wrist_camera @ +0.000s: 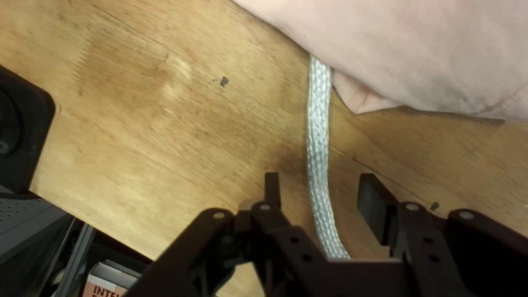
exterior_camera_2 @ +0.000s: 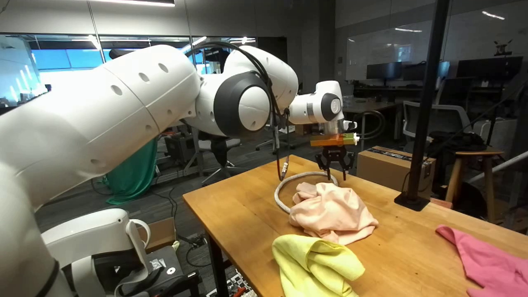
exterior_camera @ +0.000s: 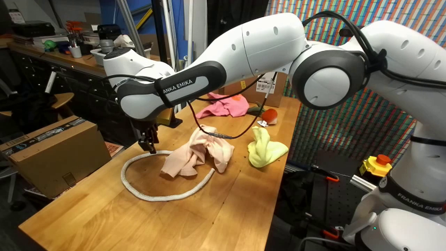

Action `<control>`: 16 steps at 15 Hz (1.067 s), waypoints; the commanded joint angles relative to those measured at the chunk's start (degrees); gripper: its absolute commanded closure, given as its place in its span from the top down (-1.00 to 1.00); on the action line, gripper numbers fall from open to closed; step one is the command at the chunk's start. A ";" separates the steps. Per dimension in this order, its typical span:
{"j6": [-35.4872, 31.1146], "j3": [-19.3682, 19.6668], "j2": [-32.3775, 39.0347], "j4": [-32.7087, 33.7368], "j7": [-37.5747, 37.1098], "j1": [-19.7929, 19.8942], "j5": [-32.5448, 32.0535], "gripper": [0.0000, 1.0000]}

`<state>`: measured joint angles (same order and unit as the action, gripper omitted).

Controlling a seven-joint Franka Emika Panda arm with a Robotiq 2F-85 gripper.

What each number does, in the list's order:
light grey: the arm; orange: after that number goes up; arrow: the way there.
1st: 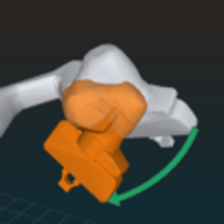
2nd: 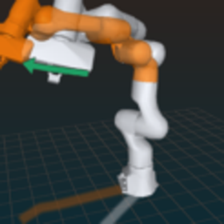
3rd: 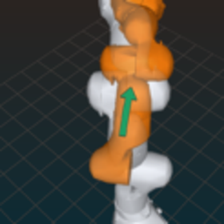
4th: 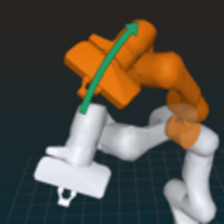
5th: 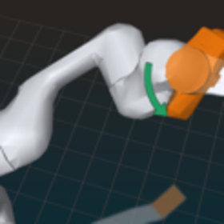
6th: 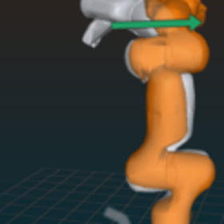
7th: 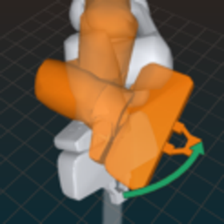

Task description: Separate the objects on the table.

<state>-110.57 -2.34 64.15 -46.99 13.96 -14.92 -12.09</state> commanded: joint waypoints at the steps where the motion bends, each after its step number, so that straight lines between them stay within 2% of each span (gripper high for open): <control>1: 1.67 1.19 0.30 1.09 -1.44 -0.19 -0.45 0.72; 2: 1.86 1.35 0.35 1.10 -1.54 -0.13 -0.35 0.89; 4: 2.37 1.44 0.43 1.10 -1.76 0.12 0.02 1.00; 16: 2.77 -0.33 0.47 -0.28 -0.96 2.33 2.49 1.00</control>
<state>-108.48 -1.64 64.50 -47.60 12.68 -13.42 -11.06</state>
